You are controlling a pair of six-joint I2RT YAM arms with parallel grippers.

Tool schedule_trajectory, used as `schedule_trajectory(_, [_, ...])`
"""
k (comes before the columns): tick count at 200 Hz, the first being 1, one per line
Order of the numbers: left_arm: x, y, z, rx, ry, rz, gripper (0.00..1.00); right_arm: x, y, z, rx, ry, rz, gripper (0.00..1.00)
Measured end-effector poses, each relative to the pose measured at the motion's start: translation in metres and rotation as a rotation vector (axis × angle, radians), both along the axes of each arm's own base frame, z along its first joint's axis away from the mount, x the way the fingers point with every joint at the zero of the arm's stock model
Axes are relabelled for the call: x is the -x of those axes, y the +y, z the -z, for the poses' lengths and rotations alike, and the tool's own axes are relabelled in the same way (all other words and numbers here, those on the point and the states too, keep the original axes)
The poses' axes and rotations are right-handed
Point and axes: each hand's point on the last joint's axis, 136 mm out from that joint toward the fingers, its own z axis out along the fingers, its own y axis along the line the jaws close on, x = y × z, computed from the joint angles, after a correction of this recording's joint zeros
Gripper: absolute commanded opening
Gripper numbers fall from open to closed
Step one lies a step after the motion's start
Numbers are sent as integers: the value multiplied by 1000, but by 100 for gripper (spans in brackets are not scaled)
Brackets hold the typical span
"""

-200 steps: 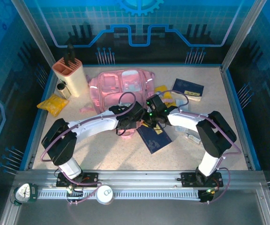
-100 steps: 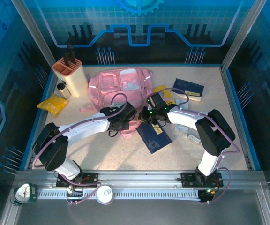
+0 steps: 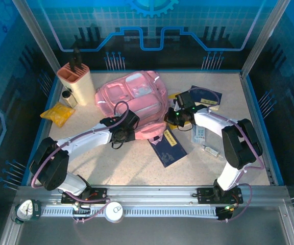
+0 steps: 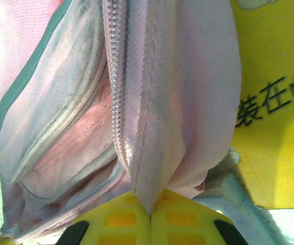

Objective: Pack the student bag

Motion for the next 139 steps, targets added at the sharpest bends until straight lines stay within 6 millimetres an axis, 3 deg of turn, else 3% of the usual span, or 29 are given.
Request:
schedule_trajectory(21, [0, -6, 0, 25, 1, 12, 0, 5, 0, -4, 25, -2, -9, 51])
schedule_trajectory(46, [1, -9, 0, 33, 4, 20, 0, 22, 9, -20, 26, 0, -10, 69])
schedule_trajectory(67, [1, -10, 2, 29, 8, 20, 0, 41, 29, -36, 6, -2, -20, 75])
schedule_trajectory(95, [0, -11, 1, 35, 4, 22, 0, 62, 60, -43, 5, 26, -30, 77])
schedule_trajectory(118, [-1, -12, 1, 40, -2, 23, 0, 66, 79, -43, -10, 57, 6, 75])
schedule_trajectory(139, [-1, -12, 2, 40, -4, 26, 0, 56, 87, -35, -11, 95, 74, 74])
